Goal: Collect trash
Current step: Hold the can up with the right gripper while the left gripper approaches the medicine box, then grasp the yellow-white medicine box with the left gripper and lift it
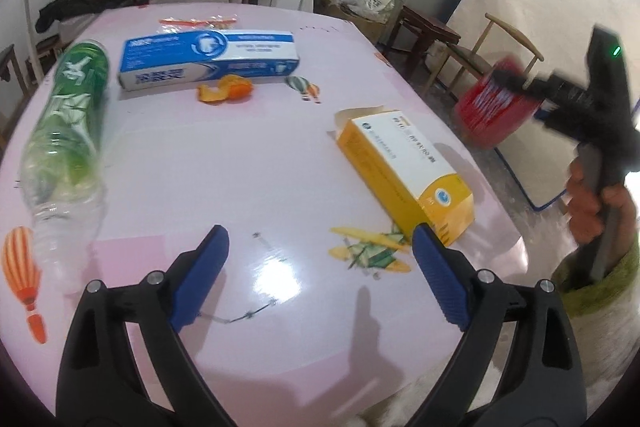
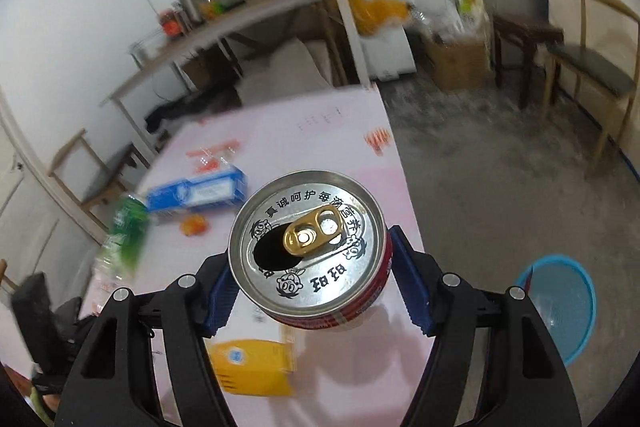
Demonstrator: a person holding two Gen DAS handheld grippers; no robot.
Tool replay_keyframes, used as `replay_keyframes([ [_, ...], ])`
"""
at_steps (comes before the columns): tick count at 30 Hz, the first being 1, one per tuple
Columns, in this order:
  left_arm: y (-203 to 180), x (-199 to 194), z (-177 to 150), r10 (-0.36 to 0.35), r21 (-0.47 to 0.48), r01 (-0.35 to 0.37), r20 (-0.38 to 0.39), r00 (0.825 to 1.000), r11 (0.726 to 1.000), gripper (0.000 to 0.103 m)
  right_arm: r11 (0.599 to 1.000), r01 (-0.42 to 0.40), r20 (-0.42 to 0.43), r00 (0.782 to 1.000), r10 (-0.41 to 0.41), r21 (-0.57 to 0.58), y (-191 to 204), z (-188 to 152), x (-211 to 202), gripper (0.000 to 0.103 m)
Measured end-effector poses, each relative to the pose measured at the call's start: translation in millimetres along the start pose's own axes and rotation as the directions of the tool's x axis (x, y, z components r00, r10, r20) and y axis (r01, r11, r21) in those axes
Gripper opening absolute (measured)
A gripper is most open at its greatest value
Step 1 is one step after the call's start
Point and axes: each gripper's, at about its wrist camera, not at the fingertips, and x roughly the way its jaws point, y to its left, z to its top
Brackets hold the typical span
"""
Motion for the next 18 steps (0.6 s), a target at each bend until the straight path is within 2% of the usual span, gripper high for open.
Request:
replay_keyframes([
  [4, -1, 16, 11, -0.047, -0.045, 0.046, -0.022, 0.999, 0.998, 0.089, 0.999, -0.033, -0.075, 0.997, 0.034, 0.02, 0, -13, 31, 0.067],
  [7, -1, 25, 17, -0.085, -0.063, 0.083, -0.036, 0.996, 0.995, 0.089, 0.995, -0.098, -0.085, 0.991, 0.099, 0.021, 6, -17, 36, 0.067],
  [10, 0, 29, 20, -0.102, -0.077, 0.098, -0.041, 0.994, 0.992, 0.089, 0.975, -0.213, -0.13, 0.967, 0.22, 0.066, 16, -22, 42, 0.067],
  [12, 3, 29, 20, -0.113, -0.089, 0.109, -0.044, 0.993, 0.99, 0.089, 0.965, -0.252, -0.146, 0.955, 0.26, 0.067, 27, -28, 44, 0.067],
  [16, 12, 24, 19, -0.083, -0.103, 0.079, -0.043, 0.996, 0.992, 0.089, 0.949, -0.308, -0.167, 0.935, 0.314, 0.06, 43, -35, 46, 0.067],
  [18, 18, 21, 19, -0.063, -0.122, 0.057, -0.042, 0.997, 0.991, 0.089, 0.959, -0.282, -0.153, 0.946, 0.285, 0.038, 48, -35, 42, 0.067],
])
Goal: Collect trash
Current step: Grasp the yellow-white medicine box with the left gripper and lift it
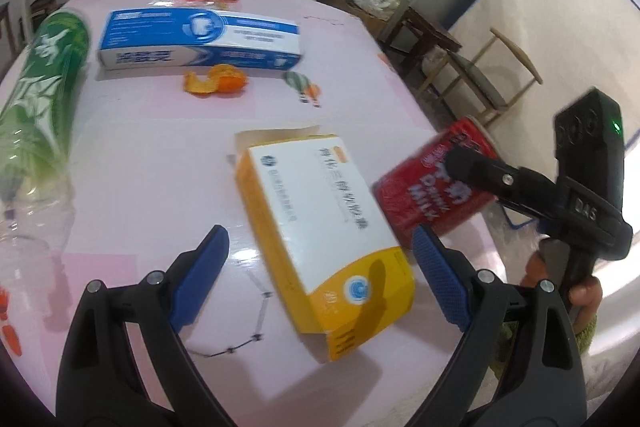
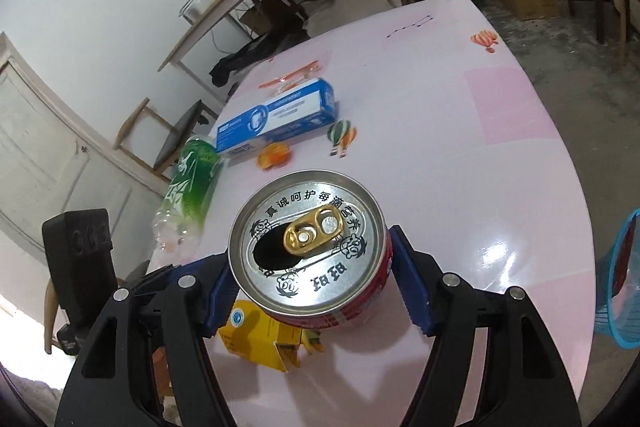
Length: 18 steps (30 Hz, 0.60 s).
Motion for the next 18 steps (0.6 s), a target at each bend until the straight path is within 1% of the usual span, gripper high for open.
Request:
replay_keyframes([
  [3, 7, 2, 4, 0.025, -0.036, -0.025, -0.009, 1.0, 0.999, 0.089, 0.994, 0.1, 0.043, 0.994, -0.099, -0.037, 4, 0, -13, 0.067],
  [7, -3, 13, 11, 0.05, -0.018, -0.05, -0.024, 0.998, 0.999, 0.089, 0.981, 0.191, 0.088, 0.978, -0.187, -0.044, -2, -4, -34, 0.067],
  [9, -14, 21, 16, 0.076, 0.002, -0.076, -0.029, 0.997, 0.997, 0.089, 0.976, 0.215, 0.092, 0.973, -0.211, -0.027, -8, -7, -42, 0.067],
  [13, -31, 36, 18, 0.135, 0.029, -0.134, -0.039, 0.99, 0.991, 0.089, 0.972, 0.234, 0.081, 0.969, -0.234, 0.014, -23, -13, -50, 0.067],
  [16, -32, 49, 15, 0.17, 0.045, -0.168, -0.064, 0.983, 0.985, 0.089, 0.971, 0.236, 0.078, 0.968, -0.238, 0.029, -28, -16, -52, 0.067],
  [18, -32, 50, 13, 0.197, 0.063, -0.193, -0.047, 0.979, 0.979, 0.089, 0.972, 0.233, 0.08, 0.969, -0.235, 0.03, -29, -17, -52, 0.067],
])
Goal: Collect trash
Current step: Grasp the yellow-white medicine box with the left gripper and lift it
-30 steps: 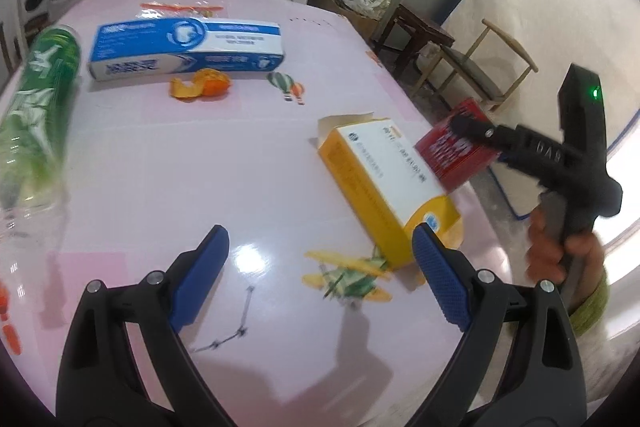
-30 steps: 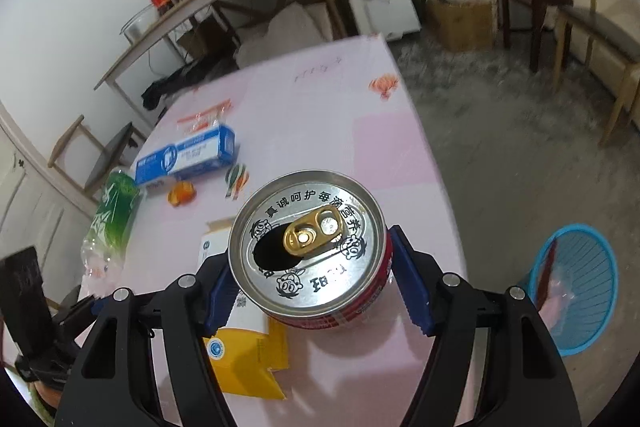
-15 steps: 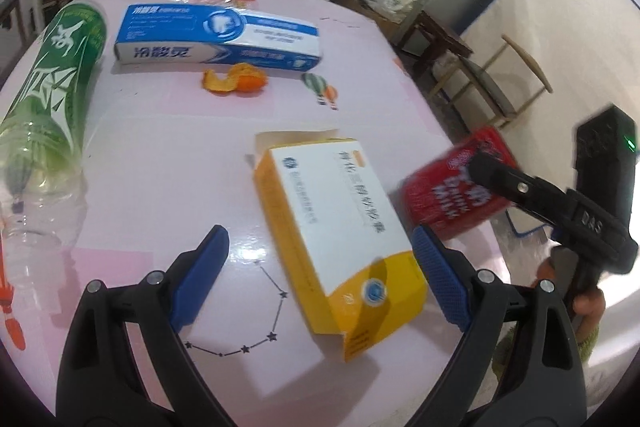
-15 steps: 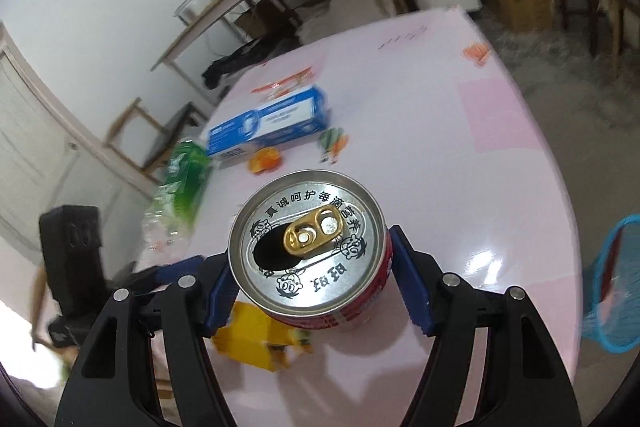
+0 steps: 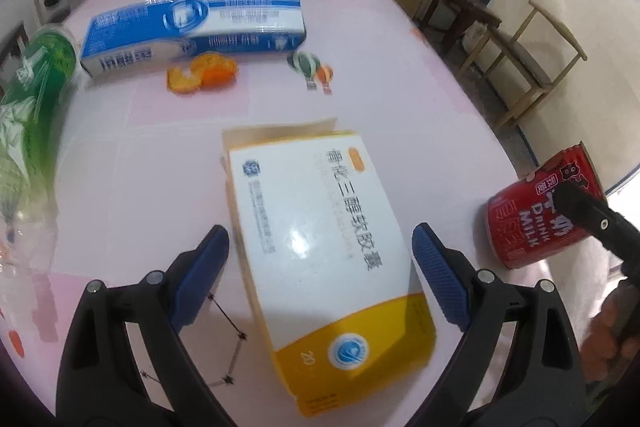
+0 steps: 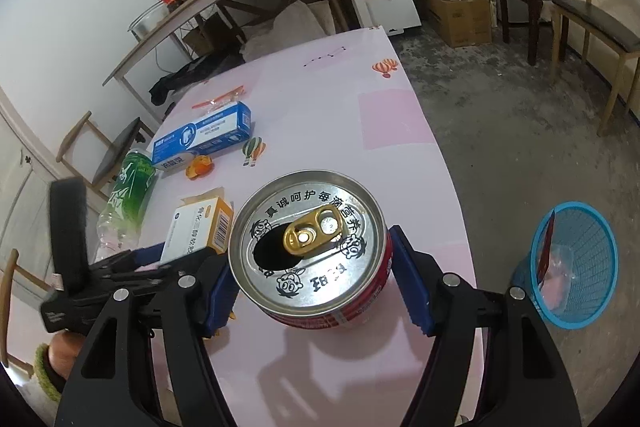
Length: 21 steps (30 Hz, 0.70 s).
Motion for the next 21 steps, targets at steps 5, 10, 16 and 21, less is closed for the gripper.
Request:
replay_keyframes([
  [5, 11, -3, -2, -0.006, 0.0, 0.006, 0.0, 1.0, 1.0, 0.083, 1.0, -0.02, -0.008, 1.0, 0.02, -0.018, 5, 0, 5, 0.067],
  [10, 20, -7, -5, -0.013, -0.004, 0.013, 0.007, 1.0, 1.0, 0.073, 0.997, -0.003, -0.005, 1.0, 0.003, -0.071, 17, -4, 10, 0.067],
  [16, 24, -14, -10, -0.025, -0.023, 0.025, 0.023, 0.999, 0.999, 0.069, 0.994, 0.006, 0.001, 1.0, -0.006, -0.11, 26, -6, 8, 0.067],
  [21, 24, -27, -17, -0.051, -0.036, 0.052, 0.048, 0.998, 0.998, 0.069, 0.994, -0.002, 0.013, 1.0, 0.003, -0.109, 30, -3, 1, 0.067],
])
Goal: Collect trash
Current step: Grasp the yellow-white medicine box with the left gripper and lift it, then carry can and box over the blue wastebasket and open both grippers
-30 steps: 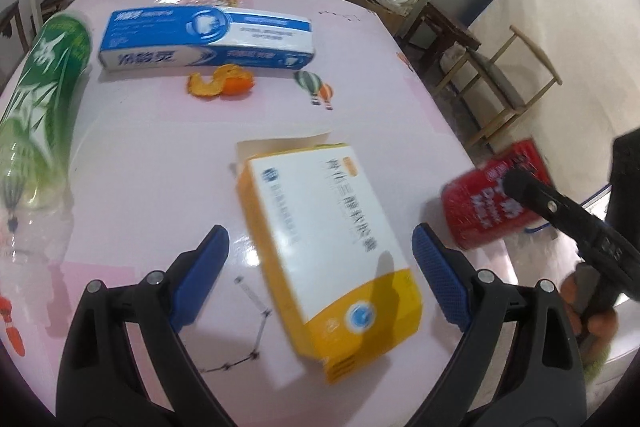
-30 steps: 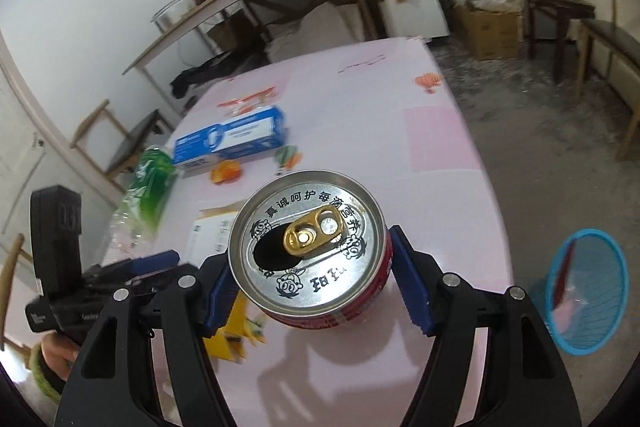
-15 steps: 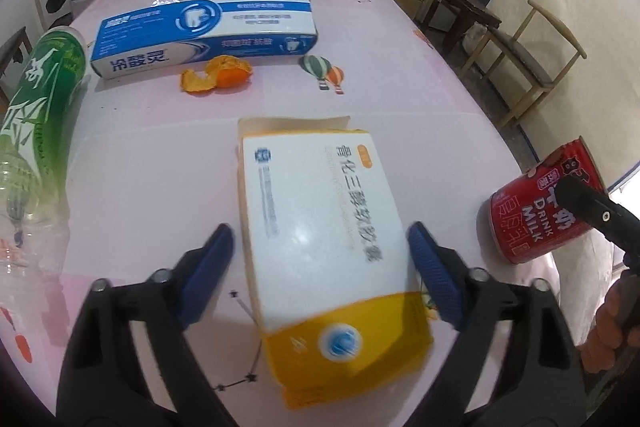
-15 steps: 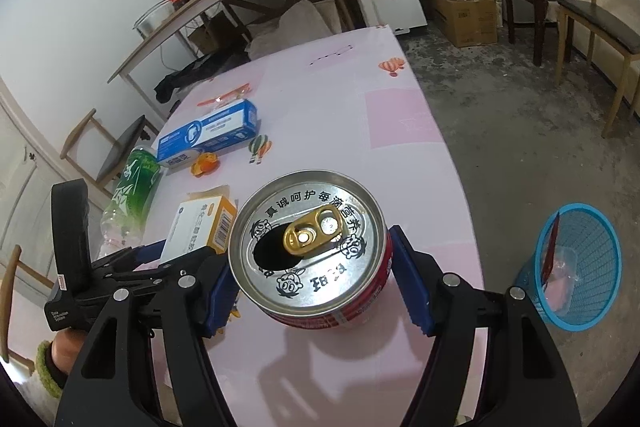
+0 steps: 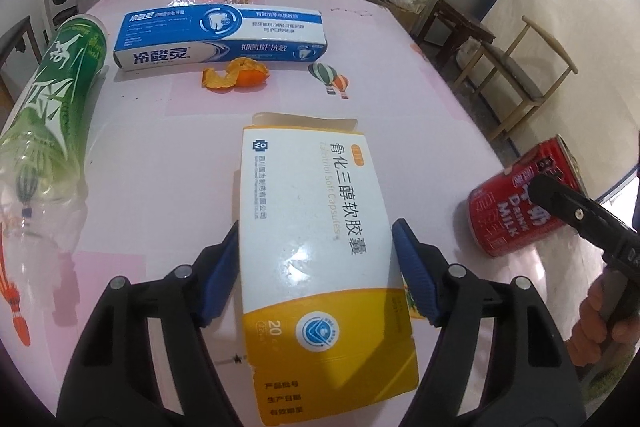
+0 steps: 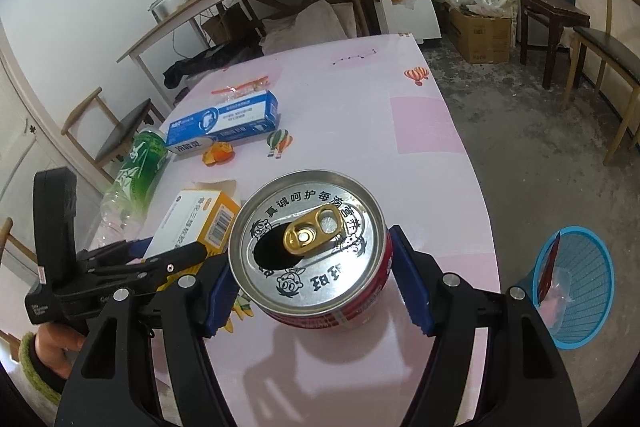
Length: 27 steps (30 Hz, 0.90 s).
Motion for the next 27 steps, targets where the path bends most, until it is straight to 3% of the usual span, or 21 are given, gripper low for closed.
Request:
replay_keyframes([
  [15, -11, -45, -6, -0.067, -0.001, 0.068, 0.09, 0.994, 0.998, 0.068, 1.0, -0.016, 0.037, 0.999, 0.015, 0.01, 11, 7, -22, 0.067],
  [27, -67, -63, 24, -0.18, 0.129, 0.162, 0.149, 0.972, 0.978, 0.068, 0.996, 0.029, 0.156, 0.987, -0.041, 0.08, -18, 21, -80, 0.067],
])
